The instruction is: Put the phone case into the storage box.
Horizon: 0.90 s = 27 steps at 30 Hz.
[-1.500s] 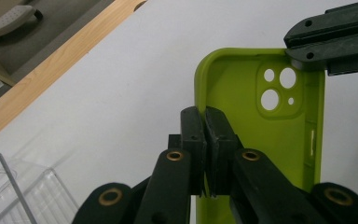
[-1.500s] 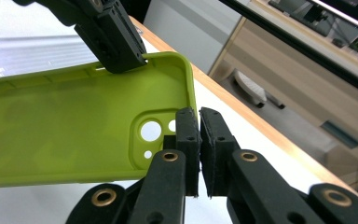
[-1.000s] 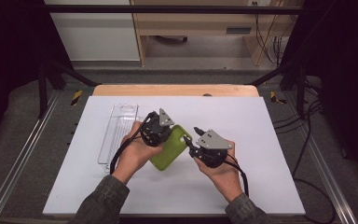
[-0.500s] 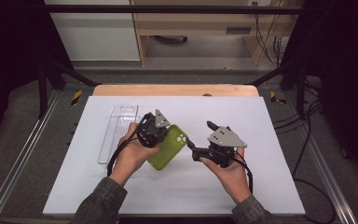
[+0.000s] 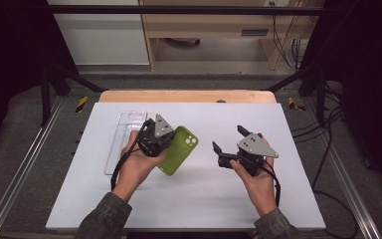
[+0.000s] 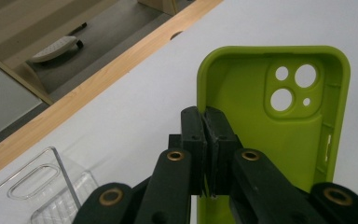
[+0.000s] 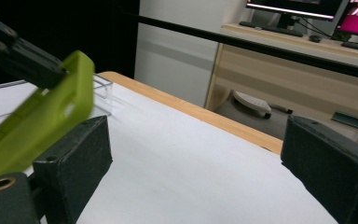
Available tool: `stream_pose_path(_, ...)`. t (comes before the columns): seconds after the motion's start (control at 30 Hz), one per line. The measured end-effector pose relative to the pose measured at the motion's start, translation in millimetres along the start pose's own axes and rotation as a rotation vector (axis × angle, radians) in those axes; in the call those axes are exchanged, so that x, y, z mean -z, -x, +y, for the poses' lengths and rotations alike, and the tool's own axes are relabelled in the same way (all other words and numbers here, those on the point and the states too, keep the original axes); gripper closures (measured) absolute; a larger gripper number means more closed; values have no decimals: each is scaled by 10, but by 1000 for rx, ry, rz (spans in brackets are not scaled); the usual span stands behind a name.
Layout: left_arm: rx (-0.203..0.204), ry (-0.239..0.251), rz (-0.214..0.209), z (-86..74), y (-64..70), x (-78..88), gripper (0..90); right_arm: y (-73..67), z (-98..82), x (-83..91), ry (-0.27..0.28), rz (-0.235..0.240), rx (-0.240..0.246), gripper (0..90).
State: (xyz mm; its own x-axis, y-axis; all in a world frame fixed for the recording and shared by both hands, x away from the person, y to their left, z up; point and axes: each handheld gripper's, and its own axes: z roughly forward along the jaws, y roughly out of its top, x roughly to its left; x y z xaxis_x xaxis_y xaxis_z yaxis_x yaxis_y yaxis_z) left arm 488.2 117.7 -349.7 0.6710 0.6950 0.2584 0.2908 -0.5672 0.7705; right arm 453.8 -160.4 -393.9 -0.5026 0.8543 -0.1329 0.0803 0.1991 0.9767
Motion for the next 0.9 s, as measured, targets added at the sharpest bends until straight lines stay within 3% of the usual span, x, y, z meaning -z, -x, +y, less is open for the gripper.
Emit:
stream_pose_path(0.33, 36, 75, 27, -29, -78, 110, 872, 195, -112, 46, -6, -20, -38, 74)
stream_pose_path(0.5, 50, 100, 39, -58, -116, 153, 872, 309, -188, 103, 20, -33, -76, 63)
stream_pose_path(0.9, 98, 160, 80, -119, -228, 279, 874, 461, -332, 232, 11, -19, -111, 52)
